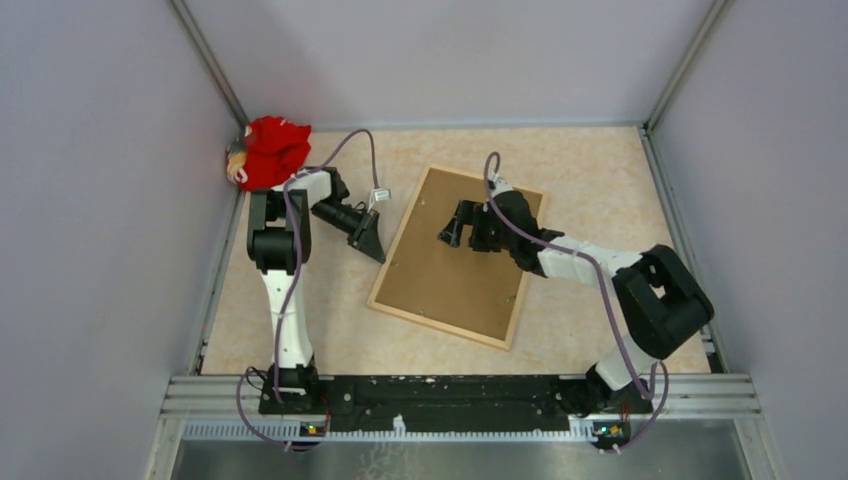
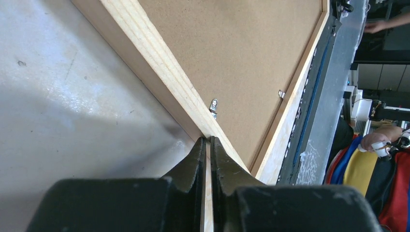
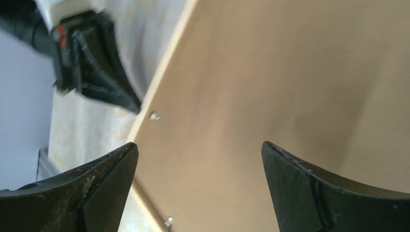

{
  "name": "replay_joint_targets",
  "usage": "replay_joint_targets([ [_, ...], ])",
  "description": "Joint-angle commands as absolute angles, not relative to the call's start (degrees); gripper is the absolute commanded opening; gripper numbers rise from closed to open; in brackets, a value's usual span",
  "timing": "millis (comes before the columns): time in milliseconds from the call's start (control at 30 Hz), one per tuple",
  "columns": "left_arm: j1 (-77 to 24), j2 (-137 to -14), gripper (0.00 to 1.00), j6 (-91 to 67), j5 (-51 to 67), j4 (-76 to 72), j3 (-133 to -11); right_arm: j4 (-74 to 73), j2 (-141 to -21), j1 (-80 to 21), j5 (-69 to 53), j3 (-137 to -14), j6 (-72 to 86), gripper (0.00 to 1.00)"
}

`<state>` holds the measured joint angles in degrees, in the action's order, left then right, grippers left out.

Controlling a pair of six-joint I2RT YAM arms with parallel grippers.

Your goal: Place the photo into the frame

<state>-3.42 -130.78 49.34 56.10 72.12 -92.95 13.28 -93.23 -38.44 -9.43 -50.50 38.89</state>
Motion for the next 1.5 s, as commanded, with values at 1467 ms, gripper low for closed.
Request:
replay_joint_targets([
  [1467,-5.35,-142.73,0.20,33.87,64.00,63.57,-113.35,4.66,-131.00,-29.54,-28.39,-96.18,32.16,0.84],
])
